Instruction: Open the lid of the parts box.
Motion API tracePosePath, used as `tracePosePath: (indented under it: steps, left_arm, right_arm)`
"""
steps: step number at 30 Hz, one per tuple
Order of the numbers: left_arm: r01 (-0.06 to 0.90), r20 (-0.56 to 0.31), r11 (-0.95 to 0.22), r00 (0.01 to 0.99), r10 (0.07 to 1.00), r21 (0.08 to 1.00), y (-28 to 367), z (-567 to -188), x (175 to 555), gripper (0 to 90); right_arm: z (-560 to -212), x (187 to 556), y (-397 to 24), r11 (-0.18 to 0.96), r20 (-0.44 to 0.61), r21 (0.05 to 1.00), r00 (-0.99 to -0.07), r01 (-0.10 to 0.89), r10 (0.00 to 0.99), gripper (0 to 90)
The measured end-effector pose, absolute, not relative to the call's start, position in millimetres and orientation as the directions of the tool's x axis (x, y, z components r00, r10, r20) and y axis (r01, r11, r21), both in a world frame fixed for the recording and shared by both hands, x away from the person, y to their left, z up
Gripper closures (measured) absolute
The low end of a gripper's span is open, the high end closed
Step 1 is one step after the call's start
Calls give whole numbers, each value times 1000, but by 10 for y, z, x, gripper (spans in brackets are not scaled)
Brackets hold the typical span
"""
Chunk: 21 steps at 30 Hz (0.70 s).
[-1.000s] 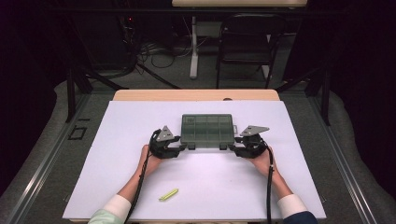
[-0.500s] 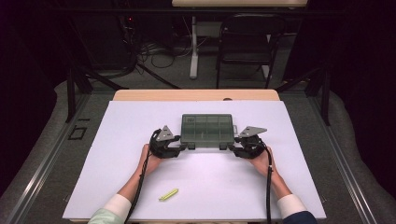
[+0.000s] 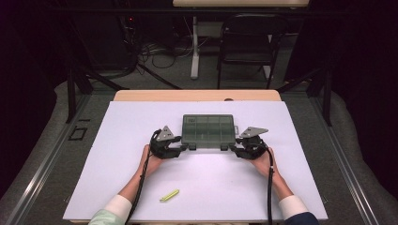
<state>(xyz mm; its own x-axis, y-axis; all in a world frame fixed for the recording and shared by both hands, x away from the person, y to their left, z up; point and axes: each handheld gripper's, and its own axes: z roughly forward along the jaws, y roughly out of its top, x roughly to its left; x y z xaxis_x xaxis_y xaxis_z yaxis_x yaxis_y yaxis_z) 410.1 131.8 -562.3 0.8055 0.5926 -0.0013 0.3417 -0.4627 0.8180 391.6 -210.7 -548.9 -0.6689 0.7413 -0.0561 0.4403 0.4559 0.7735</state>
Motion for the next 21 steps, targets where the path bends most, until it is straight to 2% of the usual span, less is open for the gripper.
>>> tracePosePath:
  steps: [3,4,10,14,18,21]
  left_arm:
    - [339,6,-468,805,593,816,1313,-5619,4095,511]
    - [339,6,-469,805,593,816,1315,-5619,4096,517]
    - [335,7,-471,808,589,816,1323,-5620,4101,522]
    - [336,7,-470,807,591,816,1321,-5620,4100,521]
    - [339,5,-466,804,594,817,1316,-5621,4097,521]
    - [344,-2,-460,802,597,819,1317,-5623,4099,523]
  right_arm:
    - [-5484,3885,-2050,525,-154,747,-661,409,734,602]
    - [-5485,3887,-2044,520,-152,749,-658,410,738,601]
    - [-5485,3912,-2093,492,-99,756,-668,432,738,595]
    - [-5488,3939,-2144,446,-27,770,-675,456,737,583]
    - [-5490,3929,-2121,450,-42,771,-669,451,742,584]
    - [-5490,3929,-2135,428,-15,771,-660,471,752,595]
